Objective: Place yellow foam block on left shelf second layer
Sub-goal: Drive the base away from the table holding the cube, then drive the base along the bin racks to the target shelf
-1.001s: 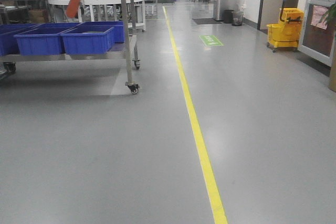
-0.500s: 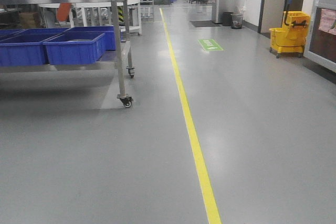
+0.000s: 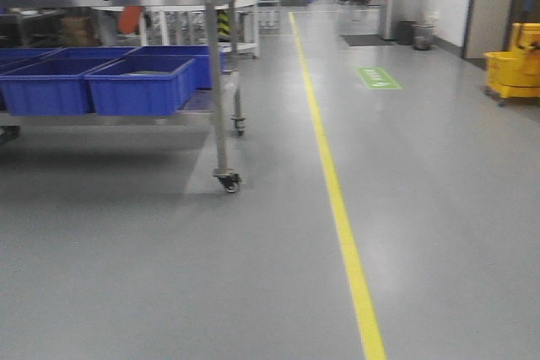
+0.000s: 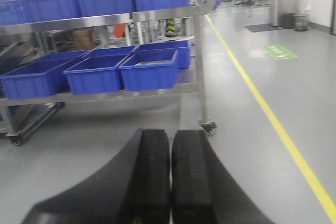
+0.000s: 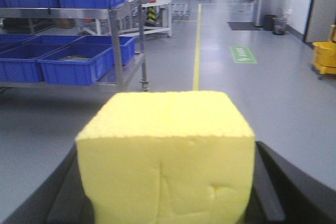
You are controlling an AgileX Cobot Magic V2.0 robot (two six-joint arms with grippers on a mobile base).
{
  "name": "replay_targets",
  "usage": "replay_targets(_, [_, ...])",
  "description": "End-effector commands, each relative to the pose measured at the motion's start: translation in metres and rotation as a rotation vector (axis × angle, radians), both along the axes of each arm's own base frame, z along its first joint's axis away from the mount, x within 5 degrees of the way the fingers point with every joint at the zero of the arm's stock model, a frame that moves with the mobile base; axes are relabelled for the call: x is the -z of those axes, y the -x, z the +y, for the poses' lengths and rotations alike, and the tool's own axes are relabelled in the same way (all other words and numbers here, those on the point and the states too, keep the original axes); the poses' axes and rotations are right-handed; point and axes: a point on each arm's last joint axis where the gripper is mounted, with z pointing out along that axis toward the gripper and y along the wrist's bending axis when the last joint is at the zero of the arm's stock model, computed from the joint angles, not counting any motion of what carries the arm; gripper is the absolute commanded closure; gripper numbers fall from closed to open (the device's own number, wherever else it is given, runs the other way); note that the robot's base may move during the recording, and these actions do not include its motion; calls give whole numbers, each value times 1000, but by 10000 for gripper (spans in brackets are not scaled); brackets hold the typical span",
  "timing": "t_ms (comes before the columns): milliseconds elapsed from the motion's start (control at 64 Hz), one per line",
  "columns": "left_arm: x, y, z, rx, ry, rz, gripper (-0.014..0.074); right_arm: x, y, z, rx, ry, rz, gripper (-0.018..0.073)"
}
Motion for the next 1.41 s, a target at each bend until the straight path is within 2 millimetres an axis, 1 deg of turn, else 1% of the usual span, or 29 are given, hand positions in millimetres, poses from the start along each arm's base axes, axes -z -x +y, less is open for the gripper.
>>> replay_targets(0, [0, 1, -2, 21, 9, -78, 460, -17, 1, -1, 8, 2, -114, 54])
replay_targets(1391, [0, 1, -2, 21, 9, -74, 460, -17, 1, -1, 8, 2, -114, 54])
